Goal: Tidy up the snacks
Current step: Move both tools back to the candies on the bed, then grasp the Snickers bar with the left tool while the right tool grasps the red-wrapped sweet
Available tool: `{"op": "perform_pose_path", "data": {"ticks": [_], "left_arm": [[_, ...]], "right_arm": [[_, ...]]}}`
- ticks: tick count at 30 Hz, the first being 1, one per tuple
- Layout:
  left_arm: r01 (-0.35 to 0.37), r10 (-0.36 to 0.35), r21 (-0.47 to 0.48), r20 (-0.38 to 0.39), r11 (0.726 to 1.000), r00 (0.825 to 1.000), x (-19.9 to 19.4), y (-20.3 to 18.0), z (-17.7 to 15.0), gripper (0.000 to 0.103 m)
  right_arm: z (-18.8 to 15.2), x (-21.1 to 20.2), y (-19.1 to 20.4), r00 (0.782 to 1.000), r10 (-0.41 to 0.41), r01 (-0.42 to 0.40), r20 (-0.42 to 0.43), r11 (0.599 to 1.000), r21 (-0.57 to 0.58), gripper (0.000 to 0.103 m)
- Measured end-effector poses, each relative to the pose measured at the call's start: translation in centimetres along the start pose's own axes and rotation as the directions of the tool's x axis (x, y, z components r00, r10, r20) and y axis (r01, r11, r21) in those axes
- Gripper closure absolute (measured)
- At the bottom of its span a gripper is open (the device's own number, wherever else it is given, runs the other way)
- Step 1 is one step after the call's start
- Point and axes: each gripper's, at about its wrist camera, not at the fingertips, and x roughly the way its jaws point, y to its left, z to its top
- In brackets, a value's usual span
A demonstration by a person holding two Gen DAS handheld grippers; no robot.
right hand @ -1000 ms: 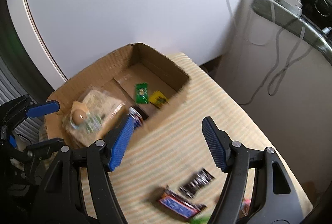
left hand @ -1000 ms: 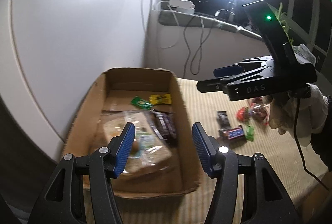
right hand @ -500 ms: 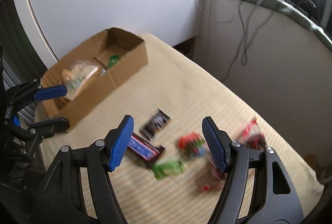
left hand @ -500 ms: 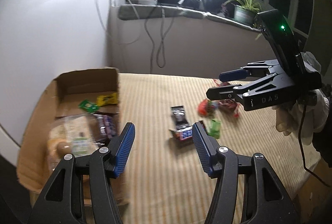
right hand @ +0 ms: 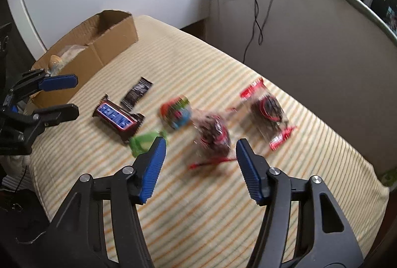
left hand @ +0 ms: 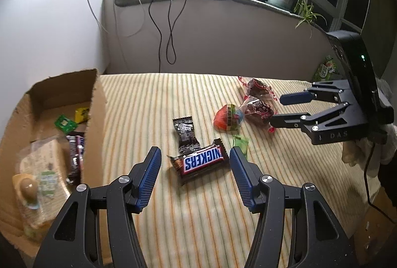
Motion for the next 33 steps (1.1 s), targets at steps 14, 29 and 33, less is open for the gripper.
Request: {"op": "perform_pose_path", "data": {"ticks": [14, 29, 33], "left_arm": [[0.008, -0.008, -0.006, -0.071, 1.0, 0.997, 4.6, 0.1, 1.1, 0.046], [0.013, 0.0, 0.086, -0.147, 0.996, 0.989, 5.0, -0.7, -0.3, 0.055], [0.008, 0.011, 0.116, -0.166, 0.993, 0.986, 5.5, -1.1, -0.6, 0.068]], "right_arm": [[0.7, 2.8, -0.8, 1.0, 0.027, -0.026, -0.013, 1.0, 0.016, 0.041], [1.2, 4.8, -0.7, 0.998, 0.037, -0.037, -0.046, 0.999, 0.0, 0.041], [1.3, 5.3, -0.7, 0.997, 0.035, -0.035, -0.063, 0.999, 0.001, 0.056]]}}
